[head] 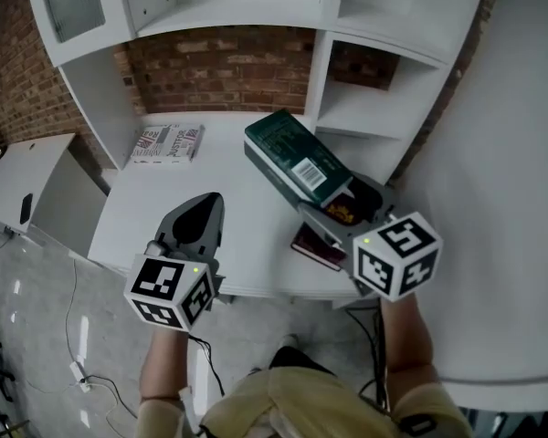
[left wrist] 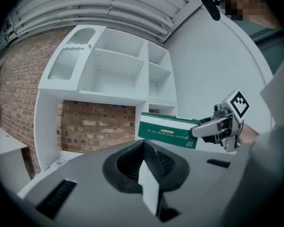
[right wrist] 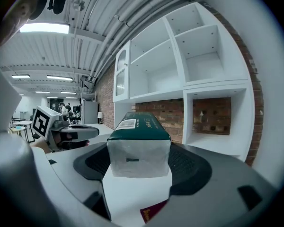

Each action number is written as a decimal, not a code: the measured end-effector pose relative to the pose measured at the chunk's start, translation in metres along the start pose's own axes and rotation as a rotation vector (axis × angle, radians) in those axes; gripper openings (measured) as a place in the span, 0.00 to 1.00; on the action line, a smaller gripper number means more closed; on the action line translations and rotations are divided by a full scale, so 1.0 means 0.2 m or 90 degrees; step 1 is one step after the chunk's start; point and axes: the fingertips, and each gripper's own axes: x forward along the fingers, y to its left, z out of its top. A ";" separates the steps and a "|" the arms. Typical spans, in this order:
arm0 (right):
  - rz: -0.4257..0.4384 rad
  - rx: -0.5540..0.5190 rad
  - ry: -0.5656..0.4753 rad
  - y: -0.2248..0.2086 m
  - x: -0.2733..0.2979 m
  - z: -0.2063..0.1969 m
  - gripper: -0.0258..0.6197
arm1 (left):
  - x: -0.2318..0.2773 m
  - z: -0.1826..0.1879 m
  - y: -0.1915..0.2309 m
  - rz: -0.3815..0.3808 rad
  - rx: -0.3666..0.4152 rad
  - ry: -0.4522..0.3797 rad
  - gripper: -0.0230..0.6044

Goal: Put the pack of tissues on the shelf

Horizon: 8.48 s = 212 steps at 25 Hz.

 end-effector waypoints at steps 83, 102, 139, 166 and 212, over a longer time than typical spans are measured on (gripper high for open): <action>-0.327 -0.062 -0.039 -1.10 -0.18 0.70 0.54 | 1.20 0.65 -0.44 -0.343 0.069 -0.068 0.04; -0.307 -0.064 -0.020 -1.25 0.30 0.61 0.54 | 1.33 0.45 -0.05 -0.271 0.021 -0.011 0.04; -0.420 -0.080 -0.139 -1.23 0.29 0.30 0.54 | 1.35 0.25 -0.09 -0.267 -0.018 0.027 0.04; -0.442 -0.027 -0.106 -1.33 0.53 -0.01 0.54 | 1.26 0.10 0.02 -0.232 -0.057 0.053 0.04; -0.368 0.005 -0.146 -0.84 0.04 0.03 0.22 | 1.00 0.17 -0.15 -0.251 -0.103 -0.026 0.04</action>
